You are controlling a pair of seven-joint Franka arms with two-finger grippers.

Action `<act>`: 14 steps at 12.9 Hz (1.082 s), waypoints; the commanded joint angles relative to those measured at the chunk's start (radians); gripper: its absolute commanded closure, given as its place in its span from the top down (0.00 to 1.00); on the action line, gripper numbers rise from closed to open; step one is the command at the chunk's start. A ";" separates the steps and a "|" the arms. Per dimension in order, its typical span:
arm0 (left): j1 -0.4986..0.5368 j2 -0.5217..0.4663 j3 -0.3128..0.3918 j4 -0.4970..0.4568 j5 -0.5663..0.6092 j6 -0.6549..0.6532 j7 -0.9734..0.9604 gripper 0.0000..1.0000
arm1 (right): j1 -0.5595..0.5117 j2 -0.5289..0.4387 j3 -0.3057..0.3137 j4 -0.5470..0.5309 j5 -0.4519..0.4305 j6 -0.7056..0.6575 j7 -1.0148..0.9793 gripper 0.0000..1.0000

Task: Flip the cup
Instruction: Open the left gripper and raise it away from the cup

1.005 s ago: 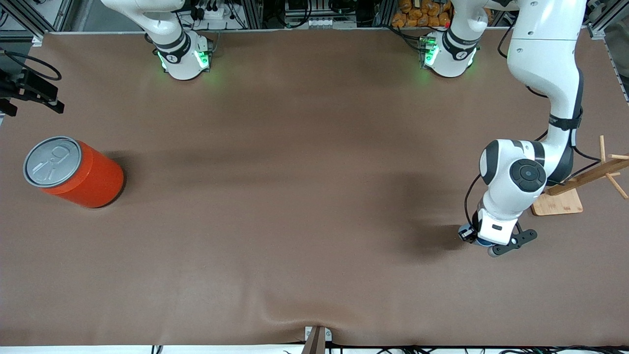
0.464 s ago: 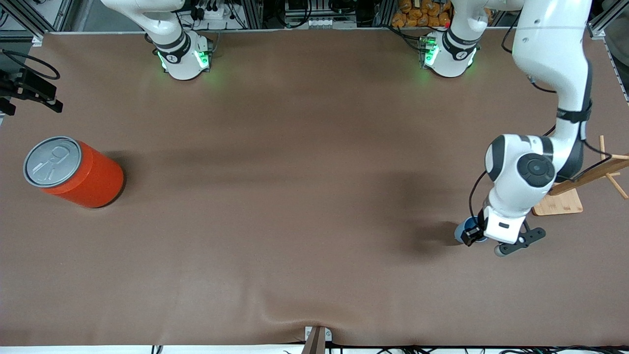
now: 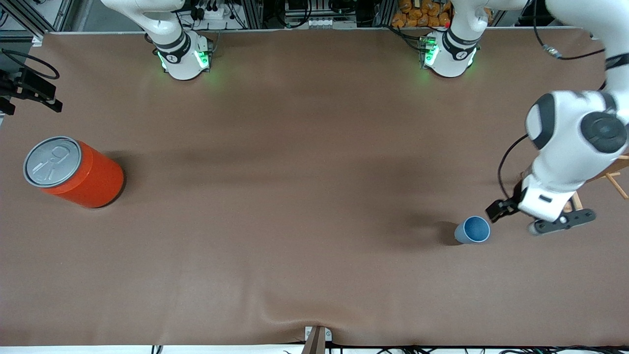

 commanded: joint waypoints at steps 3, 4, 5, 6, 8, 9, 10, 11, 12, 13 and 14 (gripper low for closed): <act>0.001 -0.107 -0.018 0.122 0.011 -0.326 0.180 1.00 | -0.022 -0.006 0.014 0.011 -0.002 -0.014 -0.014 1.00; 0.001 -0.125 -0.032 0.148 0.009 -0.383 0.182 1.00 | -0.024 -0.004 0.013 0.011 0.002 -0.014 -0.016 1.00; 0.007 -0.135 -0.048 0.182 0.009 -0.429 0.182 1.00 | -0.022 -0.006 0.013 0.011 0.001 -0.014 -0.014 1.00; 0.017 -0.138 -0.071 0.220 0.008 -0.493 0.184 1.00 | -0.022 -0.006 0.013 0.009 0.002 -0.014 -0.014 1.00; 0.109 -0.150 -0.178 0.292 -0.014 -0.588 0.187 1.00 | -0.022 -0.006 0.013 0.009 0.002 -0.016 -0.014 1.00; 0.126 -0.187 -0.197 0.292 -0.017 -0.602 0.200 1.00 | -0.022 -0.006 0.013 0.009 0.002 -0.016 -0.014 1.00; 0.126 -0.230 -0.197 0.280 -0.020 -0.630 0.223 1.00 | -0.022 -0.006 0.013 0.009 0.002 -0.016 -0.014 1.00; 0.123 -0.248 -0.196 0.277 -0.020 -0.680 0.243 1.00 | -0.022 -0.006 0.013 0.008 0.002 -0.016 -0.014 1.00; 0.125 -0.254 -0.194 0.277 -0.020 -0.707 0.257 1.00 | -0.022 -0.006 0.013 0.008 0.004 -0.016 -0.014 1.00; 0.126 -0.259 -0.191 0.271 -0.020 -0.711 0.260 1.00 | -0.022 -0.006 0.013 0.008 0.002 -0.016 -0.014 1.00; 0.128 -0.264 -0.188 0.271 -0.020 -0.718 0.282 1.00 | -0.022 -0.006 0.013 0.008 0.002 -0.016 -0.014 1.00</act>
